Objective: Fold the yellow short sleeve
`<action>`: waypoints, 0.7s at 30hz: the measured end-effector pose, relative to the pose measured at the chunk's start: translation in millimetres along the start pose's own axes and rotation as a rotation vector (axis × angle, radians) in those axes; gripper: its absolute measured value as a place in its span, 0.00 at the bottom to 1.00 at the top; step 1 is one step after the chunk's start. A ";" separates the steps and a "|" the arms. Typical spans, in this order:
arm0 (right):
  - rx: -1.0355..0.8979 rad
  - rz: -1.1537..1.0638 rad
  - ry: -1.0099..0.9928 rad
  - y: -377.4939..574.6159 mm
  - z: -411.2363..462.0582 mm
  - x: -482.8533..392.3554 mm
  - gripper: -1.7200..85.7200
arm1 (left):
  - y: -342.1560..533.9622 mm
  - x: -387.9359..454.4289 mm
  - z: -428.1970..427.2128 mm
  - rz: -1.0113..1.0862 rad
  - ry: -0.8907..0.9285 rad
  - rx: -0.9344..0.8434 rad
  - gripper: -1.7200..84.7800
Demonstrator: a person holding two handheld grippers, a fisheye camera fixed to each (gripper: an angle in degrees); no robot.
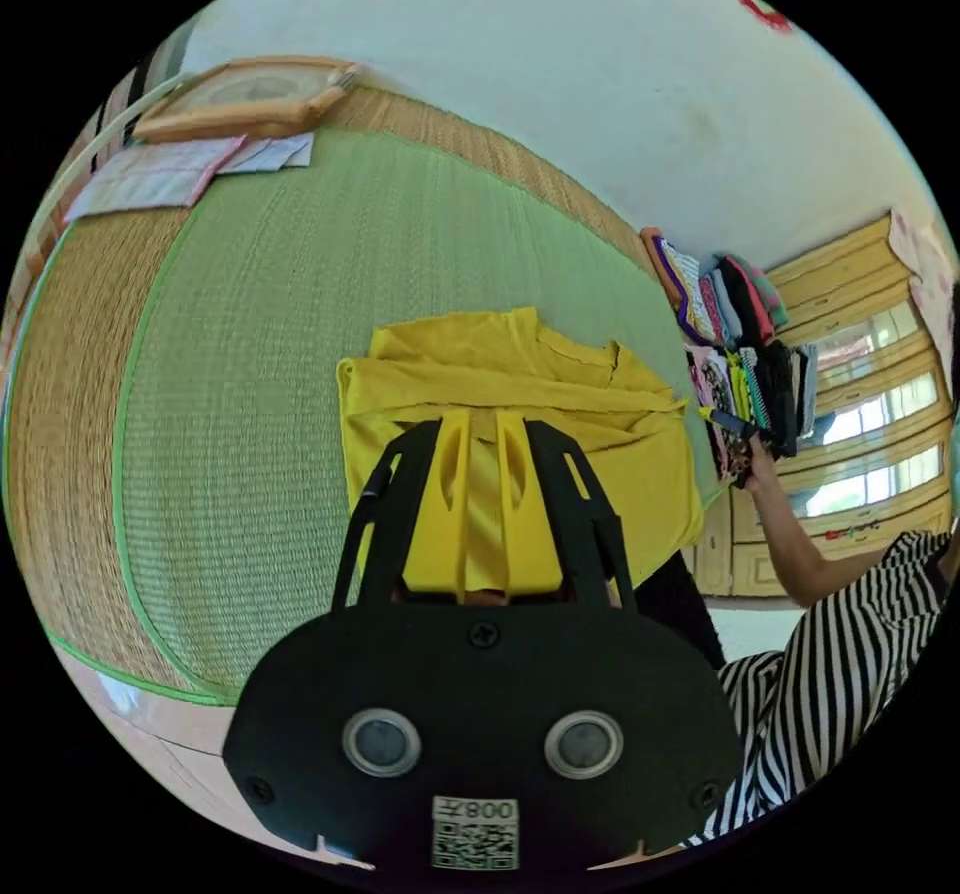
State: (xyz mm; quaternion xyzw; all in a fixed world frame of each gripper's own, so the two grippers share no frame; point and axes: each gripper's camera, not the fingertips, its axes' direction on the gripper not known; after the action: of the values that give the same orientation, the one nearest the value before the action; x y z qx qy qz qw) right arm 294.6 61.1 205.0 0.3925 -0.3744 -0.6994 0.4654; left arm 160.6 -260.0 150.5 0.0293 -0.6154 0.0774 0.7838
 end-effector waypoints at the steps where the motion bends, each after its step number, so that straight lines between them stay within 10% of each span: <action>1: -0.002 -0.038 0.021 -2.4 -1.1 -12.0 0.06 | -10.8 15.2 1.6 0.053 -0.040 -0.039 0.09; 10: -0.092 -0.476 0.274 -23.0 22.3 -142.6 0.10 | -60.0 88.9 15.7 0.316 -0.378 -0.228 0.11; 21: -0.186 -0.589 0.404 -28.4 34.9 -184.1 0.08 | -86.8 94.9 -17.8 0.324 -0.376 -0.265 0.08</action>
State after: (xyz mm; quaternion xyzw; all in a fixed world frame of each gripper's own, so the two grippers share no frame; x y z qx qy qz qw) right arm 300.8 248.7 231.0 0.5696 -0.0810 -0.7427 0.3425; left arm 213.2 -335.0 242.5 -0.1581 -0.7514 0.1138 0.6304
